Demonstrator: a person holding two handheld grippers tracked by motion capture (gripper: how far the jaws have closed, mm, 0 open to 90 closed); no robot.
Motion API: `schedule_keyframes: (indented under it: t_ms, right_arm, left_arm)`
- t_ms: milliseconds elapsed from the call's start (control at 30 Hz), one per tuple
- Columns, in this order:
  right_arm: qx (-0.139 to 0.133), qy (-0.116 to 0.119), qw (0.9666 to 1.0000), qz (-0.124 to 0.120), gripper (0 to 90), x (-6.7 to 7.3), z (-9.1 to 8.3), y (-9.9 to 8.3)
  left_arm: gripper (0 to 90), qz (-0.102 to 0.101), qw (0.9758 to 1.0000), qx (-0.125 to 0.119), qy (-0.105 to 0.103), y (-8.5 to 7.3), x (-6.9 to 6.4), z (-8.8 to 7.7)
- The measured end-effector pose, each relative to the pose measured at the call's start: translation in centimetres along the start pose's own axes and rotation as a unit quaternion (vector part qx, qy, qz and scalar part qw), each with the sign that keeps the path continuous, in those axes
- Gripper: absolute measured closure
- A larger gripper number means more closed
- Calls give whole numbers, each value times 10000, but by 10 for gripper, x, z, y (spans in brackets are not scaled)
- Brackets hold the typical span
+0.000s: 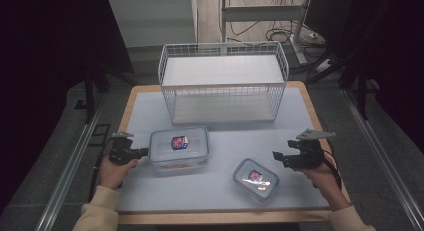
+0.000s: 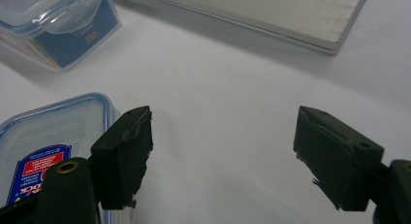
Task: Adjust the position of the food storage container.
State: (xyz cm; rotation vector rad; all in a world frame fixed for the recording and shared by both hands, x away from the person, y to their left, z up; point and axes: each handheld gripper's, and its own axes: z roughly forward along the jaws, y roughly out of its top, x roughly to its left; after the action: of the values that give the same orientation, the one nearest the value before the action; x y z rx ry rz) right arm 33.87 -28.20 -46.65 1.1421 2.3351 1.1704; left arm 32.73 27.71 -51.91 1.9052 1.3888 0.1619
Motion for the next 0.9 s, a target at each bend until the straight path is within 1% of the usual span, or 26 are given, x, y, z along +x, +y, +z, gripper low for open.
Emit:
schedule_keyframes:
  t_ms: [100, 167, 300, 400, 533, 667, 800, 900]
  right_arm:
    - [4, 0, 10000, 18, 217, -1, -1, 0]
    - [-5, -5, 10000, 20, 217, -1, -1, 0]
    - [-1, 0, 10000, 16, 217, -1, -1, 0]
    - [23, 4, 10000, 19, 217, 0, -1, 0]
    - [53, 14, 10000, 18, 217, 0, 0, -1]
    - [80, 20, 10000, 16, 217, 1, 1, -1]
    - [92, 26, 10000, 12, 217, 1, 2, -1]
    - [92, 24, 10000, -8, 217, 1, 2, -1]
  left_arm:
    - [900, 7, 10000, -9, -26, 6, -8, 8]
    - [900, 50, 10000, 8, -72, 10, -14, 13]
    - [900, 215, 9997, 86, -105, 17, -27, 23]
    - [900, 277, 9995, 122, -117, 21, -34, 29]
    - [900, 233, 9994, 127, -207, 25, -40, 36]
    - [900, 209, 9994, 133, -226, 30, -46, 42]
    - [900, 247, 9993, 150, -243, 32, -53, 46]
    - [900, 235, 9993, 149, -250, 32, -58, 48]
